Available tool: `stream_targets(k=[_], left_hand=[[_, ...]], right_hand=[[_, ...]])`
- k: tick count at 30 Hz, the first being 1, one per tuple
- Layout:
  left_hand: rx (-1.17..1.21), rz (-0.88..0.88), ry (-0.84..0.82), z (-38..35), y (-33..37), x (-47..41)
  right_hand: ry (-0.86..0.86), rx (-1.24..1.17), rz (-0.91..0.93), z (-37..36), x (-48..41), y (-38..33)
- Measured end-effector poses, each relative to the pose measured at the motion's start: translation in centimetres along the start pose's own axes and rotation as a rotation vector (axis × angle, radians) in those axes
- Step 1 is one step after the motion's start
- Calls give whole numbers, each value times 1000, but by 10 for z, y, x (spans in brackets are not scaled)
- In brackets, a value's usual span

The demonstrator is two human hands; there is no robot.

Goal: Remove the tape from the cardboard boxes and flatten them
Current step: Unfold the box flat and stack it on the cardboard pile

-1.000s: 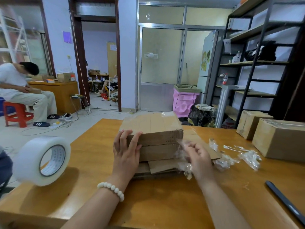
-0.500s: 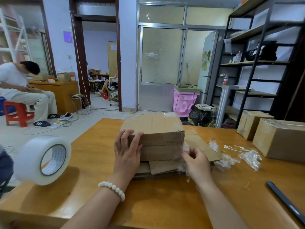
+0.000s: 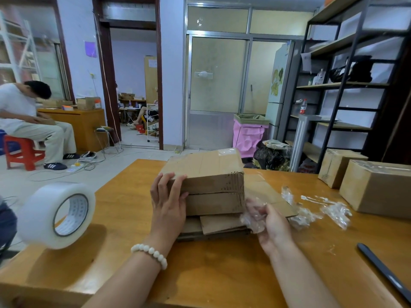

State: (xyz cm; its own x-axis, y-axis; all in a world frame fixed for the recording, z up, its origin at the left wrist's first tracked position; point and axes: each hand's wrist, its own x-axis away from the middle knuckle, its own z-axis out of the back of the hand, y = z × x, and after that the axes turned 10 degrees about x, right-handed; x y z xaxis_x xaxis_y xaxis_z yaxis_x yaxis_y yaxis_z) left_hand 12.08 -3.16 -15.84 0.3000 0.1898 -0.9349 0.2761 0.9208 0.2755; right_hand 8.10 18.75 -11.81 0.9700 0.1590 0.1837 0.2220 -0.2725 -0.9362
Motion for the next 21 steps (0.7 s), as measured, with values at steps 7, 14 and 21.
stream_targets(k=[7, 14, 21], left_hand=[[26, 41, 42, 1, -2, -1], [3, -28, -19, -4, -2, 2], [-21, -28, -59, -3, -1, 3]], right_hand=[[98, -39, 111, 4, 0, 0], [244, -12, 353, 19, -3, -14], [37, 769, 516, 22, -3, -10]])
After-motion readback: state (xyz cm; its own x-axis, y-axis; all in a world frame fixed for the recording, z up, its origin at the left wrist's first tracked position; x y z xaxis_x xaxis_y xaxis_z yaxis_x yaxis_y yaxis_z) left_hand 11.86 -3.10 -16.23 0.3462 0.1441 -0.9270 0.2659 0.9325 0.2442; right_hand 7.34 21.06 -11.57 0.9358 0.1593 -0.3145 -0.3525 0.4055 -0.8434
